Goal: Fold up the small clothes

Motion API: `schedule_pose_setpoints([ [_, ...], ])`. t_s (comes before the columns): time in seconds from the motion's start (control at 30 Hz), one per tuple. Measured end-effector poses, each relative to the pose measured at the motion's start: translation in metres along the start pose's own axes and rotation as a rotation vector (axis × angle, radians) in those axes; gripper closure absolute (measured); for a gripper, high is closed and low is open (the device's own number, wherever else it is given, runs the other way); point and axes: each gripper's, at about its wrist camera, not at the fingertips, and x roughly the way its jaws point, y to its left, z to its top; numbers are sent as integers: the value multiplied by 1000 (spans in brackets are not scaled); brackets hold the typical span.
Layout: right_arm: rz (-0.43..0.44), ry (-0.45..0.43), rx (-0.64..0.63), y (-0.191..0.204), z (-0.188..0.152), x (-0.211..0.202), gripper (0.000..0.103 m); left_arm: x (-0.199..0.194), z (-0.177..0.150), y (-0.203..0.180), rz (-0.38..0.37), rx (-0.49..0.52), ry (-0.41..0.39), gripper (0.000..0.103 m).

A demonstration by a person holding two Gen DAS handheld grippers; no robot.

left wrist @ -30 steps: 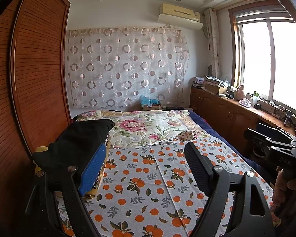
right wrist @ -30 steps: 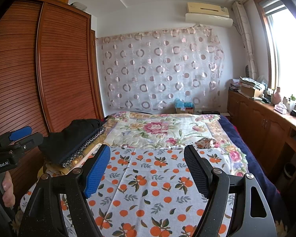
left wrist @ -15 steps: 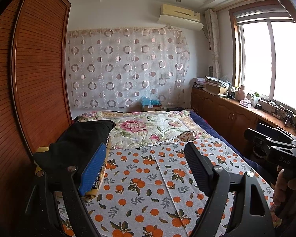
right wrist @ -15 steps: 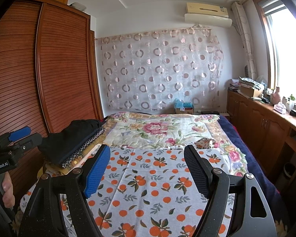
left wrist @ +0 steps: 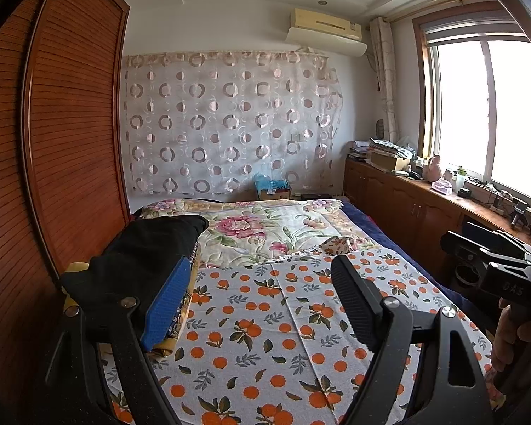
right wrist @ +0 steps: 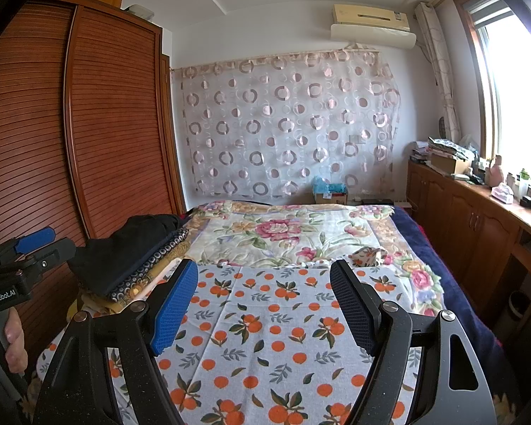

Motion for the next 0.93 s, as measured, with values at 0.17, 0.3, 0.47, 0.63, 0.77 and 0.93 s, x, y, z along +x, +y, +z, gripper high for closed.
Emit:
schedule_pose_setpoints([
  [0.17,0,1,-1,-1,1,0,24,1,-1,-1,1,0,0,21],
  [0.3,4,4,-2,-4,2,-1,24,0,-1,0,-1,0,1,21],
  [0.47,6,5,-5,-5,5,-2,24,1,-2,0,-1,-2,0,21],
  [0.63,5,-2,-4,-8,5,-4,24,0,-1,1,0,2,-2,21],
  [0.77,7,-4,-1,-10,5,-5,24,0,1,2,2,1,-1,21],
  [0.93,8,-4,-4,-10,5,-4,24,0,0,2,2,1,-1,21],
])
